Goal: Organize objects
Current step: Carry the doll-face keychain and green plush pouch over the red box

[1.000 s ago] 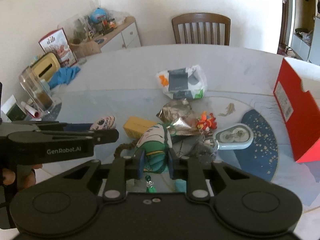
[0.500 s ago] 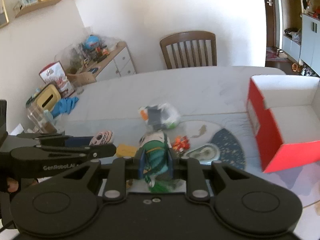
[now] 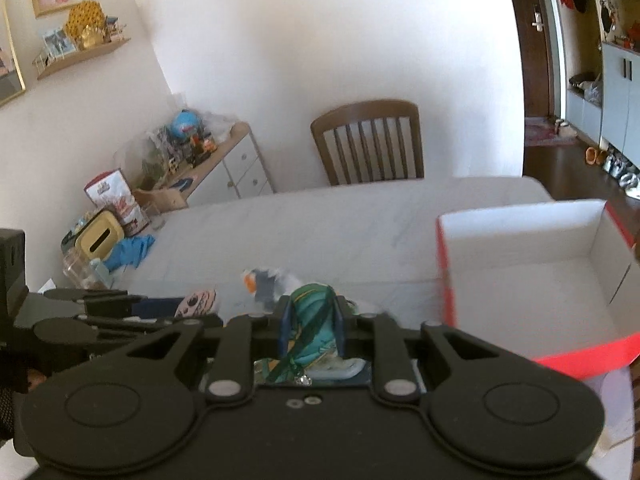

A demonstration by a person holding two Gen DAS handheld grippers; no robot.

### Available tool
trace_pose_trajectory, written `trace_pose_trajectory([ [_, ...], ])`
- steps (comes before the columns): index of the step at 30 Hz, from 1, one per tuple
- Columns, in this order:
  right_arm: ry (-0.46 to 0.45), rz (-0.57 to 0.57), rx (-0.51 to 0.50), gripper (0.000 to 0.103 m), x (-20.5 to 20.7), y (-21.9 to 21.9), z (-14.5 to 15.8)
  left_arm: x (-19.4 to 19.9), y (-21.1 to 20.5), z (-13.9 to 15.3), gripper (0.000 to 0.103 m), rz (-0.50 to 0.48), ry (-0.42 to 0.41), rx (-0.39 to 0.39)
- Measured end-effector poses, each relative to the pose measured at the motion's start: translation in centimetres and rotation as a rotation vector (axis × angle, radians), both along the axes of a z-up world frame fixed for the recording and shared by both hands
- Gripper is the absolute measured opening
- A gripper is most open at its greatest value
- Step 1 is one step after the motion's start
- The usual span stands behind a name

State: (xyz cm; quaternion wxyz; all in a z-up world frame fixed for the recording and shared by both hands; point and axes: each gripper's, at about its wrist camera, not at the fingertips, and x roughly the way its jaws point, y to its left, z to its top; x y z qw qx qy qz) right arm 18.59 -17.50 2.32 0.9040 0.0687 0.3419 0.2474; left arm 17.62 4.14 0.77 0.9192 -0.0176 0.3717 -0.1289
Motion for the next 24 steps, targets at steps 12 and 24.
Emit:
trace_pose_trajectory([
  [12,-0.047,-0.08,-0.037,0.019,4.4,-8.6,0.8,5.7,-10.4,1.0,0.047,-0.107,-0.015,0.067],
  [24,-0.055,-0.166,-0.086,0.02,7.9,-14.8,-1.0,11.3,-19.9,-0.6,0.047,-0.2,0.003,0.138],
])
